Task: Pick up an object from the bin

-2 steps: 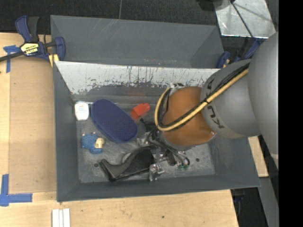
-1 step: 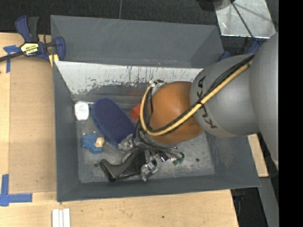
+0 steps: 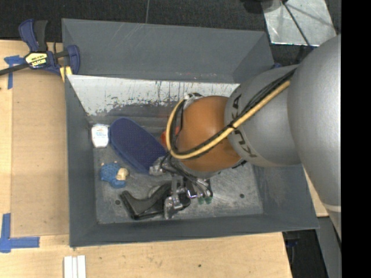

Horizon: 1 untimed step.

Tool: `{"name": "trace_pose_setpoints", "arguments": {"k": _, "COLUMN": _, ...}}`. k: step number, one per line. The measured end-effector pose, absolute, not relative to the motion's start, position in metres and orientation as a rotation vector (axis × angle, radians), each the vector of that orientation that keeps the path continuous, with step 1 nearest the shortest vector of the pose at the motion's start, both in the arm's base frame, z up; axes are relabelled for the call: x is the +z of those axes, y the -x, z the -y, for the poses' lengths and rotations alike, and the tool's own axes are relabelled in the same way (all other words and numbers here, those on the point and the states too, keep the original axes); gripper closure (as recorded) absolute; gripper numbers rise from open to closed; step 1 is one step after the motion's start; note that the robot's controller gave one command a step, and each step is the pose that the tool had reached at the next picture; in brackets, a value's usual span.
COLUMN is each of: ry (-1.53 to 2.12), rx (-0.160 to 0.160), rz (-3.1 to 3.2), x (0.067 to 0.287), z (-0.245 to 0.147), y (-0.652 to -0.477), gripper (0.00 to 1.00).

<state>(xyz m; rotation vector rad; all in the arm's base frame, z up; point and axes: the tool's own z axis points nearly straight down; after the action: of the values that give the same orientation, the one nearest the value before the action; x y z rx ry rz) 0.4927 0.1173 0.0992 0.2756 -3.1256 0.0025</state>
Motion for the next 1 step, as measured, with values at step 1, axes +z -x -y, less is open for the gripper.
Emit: {"name": "trace_pose_setpoints", "arguments": {"k": 1, "ry": 0.178, "rx": 0.005, "rz": 3.131, "x": 0.0735, "z": -0.1394, "y": -0.4907, "gripper": 0.00}}
